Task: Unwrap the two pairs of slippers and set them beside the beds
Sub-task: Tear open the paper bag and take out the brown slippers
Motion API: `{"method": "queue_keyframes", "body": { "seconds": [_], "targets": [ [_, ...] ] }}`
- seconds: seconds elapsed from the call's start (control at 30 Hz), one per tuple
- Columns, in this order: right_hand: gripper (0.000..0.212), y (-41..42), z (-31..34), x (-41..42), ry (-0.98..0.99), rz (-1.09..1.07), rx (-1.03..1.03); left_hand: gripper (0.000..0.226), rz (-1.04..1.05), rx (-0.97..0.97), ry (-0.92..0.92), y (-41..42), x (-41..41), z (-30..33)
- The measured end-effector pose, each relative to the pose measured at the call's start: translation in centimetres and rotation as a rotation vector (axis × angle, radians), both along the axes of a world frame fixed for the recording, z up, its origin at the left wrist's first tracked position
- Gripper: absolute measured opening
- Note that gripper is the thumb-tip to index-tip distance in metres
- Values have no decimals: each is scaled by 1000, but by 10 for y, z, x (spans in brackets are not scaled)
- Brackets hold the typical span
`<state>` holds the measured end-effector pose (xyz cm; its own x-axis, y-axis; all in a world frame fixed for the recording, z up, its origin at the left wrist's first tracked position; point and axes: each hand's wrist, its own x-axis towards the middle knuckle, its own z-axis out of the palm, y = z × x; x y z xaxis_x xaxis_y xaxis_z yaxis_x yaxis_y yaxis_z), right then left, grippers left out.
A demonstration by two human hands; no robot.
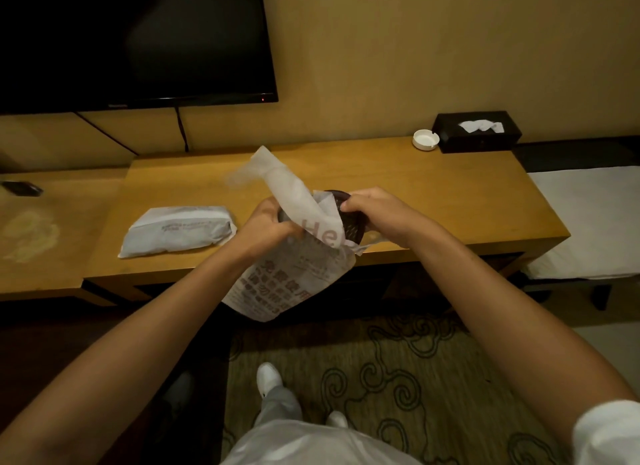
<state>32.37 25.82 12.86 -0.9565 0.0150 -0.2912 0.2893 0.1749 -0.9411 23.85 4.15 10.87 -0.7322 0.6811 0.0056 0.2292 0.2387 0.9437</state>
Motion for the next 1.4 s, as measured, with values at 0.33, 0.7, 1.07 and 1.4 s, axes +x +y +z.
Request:
{"method": "queue_keyframes", "body": {
  "seconds": [0.33,0.7,1.07,1.4],
  "targets": [
    [22,-9,8,3,56,211,438,21,-51,-63,119,-5,-5,-5],
    [26,44,38,-2,293,-722,-215,46,-32,-156,-32,-50,14,-50],
    [26,20,47,0,508,-732,-185,48,261,-280,283,-33,-36,19],
    [18,-8,24,-14,331,-643,-502,52,82,162,-173,17,26,37]
  ]
}}
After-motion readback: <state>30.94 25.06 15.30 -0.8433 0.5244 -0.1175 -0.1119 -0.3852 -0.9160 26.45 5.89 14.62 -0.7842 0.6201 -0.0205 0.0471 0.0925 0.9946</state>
